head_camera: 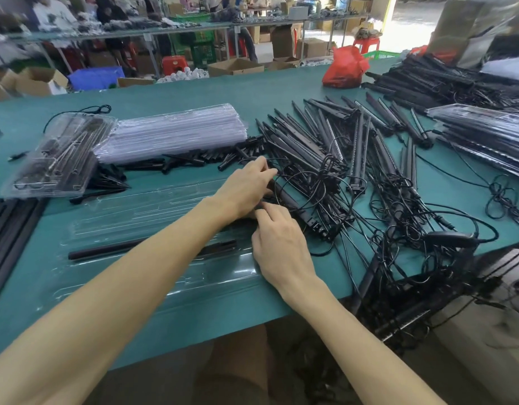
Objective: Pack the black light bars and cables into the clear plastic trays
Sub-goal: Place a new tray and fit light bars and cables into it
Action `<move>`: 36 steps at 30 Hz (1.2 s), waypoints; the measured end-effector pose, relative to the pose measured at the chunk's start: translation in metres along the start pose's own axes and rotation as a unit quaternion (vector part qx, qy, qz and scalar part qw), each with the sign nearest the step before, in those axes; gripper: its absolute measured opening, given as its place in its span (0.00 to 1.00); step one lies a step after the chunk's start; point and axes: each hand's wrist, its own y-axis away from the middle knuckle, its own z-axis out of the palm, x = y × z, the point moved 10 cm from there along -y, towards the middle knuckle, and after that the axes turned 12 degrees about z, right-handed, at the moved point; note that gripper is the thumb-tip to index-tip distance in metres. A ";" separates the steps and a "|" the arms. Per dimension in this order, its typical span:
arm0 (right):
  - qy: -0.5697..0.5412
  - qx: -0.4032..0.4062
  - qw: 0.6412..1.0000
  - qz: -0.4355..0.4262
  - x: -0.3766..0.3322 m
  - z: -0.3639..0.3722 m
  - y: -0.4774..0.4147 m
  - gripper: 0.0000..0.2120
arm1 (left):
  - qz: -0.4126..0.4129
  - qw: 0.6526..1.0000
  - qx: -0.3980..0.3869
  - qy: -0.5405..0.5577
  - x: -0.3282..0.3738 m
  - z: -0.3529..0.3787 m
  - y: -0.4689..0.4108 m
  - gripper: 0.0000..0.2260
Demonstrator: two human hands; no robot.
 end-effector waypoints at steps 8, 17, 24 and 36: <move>0.008 0.021 1.000 -0.001 -0.002 -0.002 0.001 0.09 | 0.016 0.997 -0.056 -0.041 0.003 0.008 -0.012 0.20; 0.024 0.019 0.999 -0.018 -0.005 -0.002 0.002 0.08 | 0.091 0.987 0.049 -0.122 0.018 -0.015 0.003 0.13; 0.021 0.034 0.999 -0.033 -0.006 -0.004 0.003 0.09 | 0.081 0.958 0.170 -0.215 0.009 -0.071 0.018 0.11; 0.016 0.056 0.998 0.003 0.001 -0.009 -0.001 0.19 | 0.075 0.934 0.220 -0.273 0.003 -0.115 0.065 0.08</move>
